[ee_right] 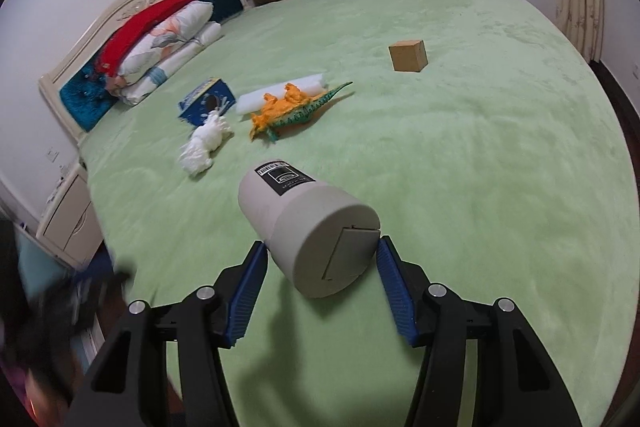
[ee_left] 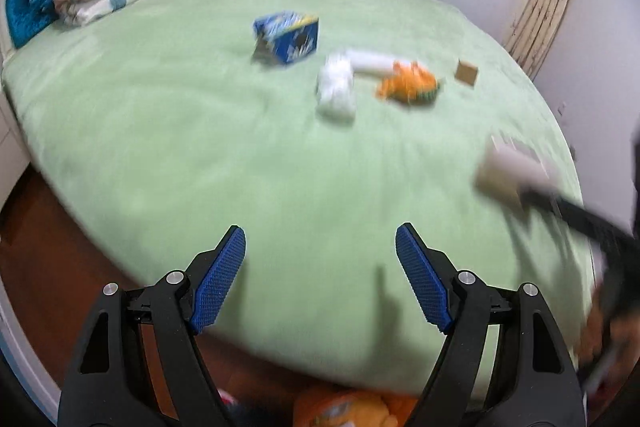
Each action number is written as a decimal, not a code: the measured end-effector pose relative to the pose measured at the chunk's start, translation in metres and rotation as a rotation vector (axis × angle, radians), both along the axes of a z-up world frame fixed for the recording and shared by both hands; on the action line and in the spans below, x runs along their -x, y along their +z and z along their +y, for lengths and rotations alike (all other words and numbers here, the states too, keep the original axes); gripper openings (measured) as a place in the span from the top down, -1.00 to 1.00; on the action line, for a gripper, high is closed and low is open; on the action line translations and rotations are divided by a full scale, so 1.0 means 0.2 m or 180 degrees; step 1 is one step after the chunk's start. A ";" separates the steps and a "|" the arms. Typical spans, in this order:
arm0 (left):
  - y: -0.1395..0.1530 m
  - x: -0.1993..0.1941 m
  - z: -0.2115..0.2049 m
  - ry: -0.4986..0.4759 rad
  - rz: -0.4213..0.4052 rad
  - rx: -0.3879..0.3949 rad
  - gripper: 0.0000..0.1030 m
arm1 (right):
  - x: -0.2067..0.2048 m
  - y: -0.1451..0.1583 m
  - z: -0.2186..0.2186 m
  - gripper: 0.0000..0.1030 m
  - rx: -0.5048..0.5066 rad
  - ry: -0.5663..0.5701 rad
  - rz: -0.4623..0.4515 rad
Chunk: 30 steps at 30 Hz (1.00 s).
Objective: Collect trash
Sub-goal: 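Grasp the white tissue with the left tool while the right tool holds the cylinder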
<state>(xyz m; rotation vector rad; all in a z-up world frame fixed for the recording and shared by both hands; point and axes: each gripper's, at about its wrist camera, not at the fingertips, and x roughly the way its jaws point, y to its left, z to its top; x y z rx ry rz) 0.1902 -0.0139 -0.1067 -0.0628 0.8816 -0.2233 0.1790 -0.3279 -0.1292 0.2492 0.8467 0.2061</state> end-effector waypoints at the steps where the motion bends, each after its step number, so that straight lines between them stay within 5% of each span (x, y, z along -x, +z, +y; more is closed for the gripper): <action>1: 0.00 -0.06 -0.02 0.0022 -0.0010 -0.0041 -0.47 | 0.02 0.00 -0.01 -0.08 0.0005 0.0022 -0.0002; 5: -0.01 -0.34 -0.11 0.0102 0.0022 -0.0174 -0.48 | 0.09 0.01 -0.04 -0.07 -0.0035 0.0079 -0.0022; 13: -0.05 -0.60 -0.18 0.0299 0.0022 -0.0409 -0.43 | 0.17 0.02 -0.07 -0.04 -0.0175 0.0194 -0.0097; 14: -0.07 -0.63 -0.18 0.0315 0.0057 -0.0429 -0.33 | 0.17 0.01 -0.07 -0.04 -0.0209 0.0222 -0.0078; 16: -0.09 -0.65 -0.18 0.0263 0.0148 -0.0336 0.33 | 0.17 0.00 -0.08 -0.04 -0.0255 0.0223 -0.0061; 18: -0.08 -0.65 -0.19 0.0206 0.0121 -0.0257 0.55 | 0.17 -0.01 -0.08 -0.04 -0.0263 0.0226 -0.0092; 21: -0.07 -0.62 -0.24 0.0122 -0.0012 -0.0494 0.56 | 0.18 -0.01 -0.08 -0.04 -0.0275 0.0251 -0.0123; 30: 0.03 -0.44 -0.27 -0.0162 -0.0193 -0.0206 0.57 | 0.20 -0.04 -0.06 -0.05 -0.0233 0.0366 -0.0160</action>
